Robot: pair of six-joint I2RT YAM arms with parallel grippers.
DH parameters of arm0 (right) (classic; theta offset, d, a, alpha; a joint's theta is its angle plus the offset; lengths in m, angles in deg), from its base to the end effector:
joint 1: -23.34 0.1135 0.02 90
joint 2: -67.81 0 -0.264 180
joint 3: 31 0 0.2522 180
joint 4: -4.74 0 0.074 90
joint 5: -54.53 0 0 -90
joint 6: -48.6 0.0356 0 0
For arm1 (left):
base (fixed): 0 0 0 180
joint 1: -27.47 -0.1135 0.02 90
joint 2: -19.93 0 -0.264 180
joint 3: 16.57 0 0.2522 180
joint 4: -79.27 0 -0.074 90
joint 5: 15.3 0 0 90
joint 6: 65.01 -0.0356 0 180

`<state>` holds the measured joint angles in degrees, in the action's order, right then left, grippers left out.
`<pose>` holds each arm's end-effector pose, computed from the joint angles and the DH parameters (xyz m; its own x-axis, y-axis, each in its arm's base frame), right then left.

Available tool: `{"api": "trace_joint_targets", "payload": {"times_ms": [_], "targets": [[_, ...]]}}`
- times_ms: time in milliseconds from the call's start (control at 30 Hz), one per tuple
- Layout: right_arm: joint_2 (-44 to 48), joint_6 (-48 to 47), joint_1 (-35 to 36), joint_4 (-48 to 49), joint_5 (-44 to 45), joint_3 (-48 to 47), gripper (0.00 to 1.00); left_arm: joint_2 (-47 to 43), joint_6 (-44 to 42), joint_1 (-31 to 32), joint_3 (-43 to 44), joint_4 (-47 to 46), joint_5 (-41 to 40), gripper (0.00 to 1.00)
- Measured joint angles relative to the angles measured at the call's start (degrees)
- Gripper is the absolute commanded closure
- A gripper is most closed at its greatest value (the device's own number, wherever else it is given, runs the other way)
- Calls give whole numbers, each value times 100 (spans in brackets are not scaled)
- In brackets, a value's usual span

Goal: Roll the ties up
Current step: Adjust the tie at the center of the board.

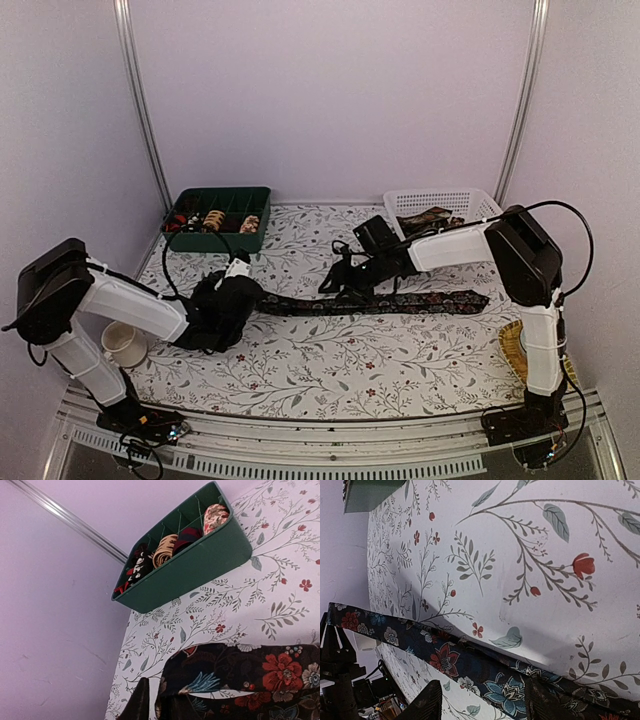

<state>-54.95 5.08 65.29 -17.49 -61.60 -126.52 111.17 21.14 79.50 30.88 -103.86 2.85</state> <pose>0.3286 0.3165 0.1395 -0.9788 -0.0044 -0.2048 -0.1499 0.6965 0.7017 0.1942 -0.1939 0.1475 -0.4133 0.5635 -0.7153 -0.1706 0.7237 0.6687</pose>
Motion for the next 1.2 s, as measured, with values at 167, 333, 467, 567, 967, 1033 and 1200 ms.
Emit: {"api": "trace_joint_targets", "payload": {"times_ms": [167,333,467,567,967,1033,1200], "targets": [[0,44,-2,70,9,146,44,376,2024,221,763,2149,-538,56],[0,92,-13,249,28,236,44,1941,6835,664,2282,6769,-973,30],[0,129,-11,363,52,286,44,2874,8076,1152,2583,8282,-1032,23],[7,133,-11,461,57,343,44,2909,8620,1294,2761,8837,-1073,12],[7,131,-7,553,61,372,44,881,9482,1224,2529,9449,-892,0],[7,131,-7,553,70,374,43,645,9545,1165,2581,9477,-667,0],[15,118,-7,627,66,422,40,96,8944,702,2973,9012,133,0]]}}
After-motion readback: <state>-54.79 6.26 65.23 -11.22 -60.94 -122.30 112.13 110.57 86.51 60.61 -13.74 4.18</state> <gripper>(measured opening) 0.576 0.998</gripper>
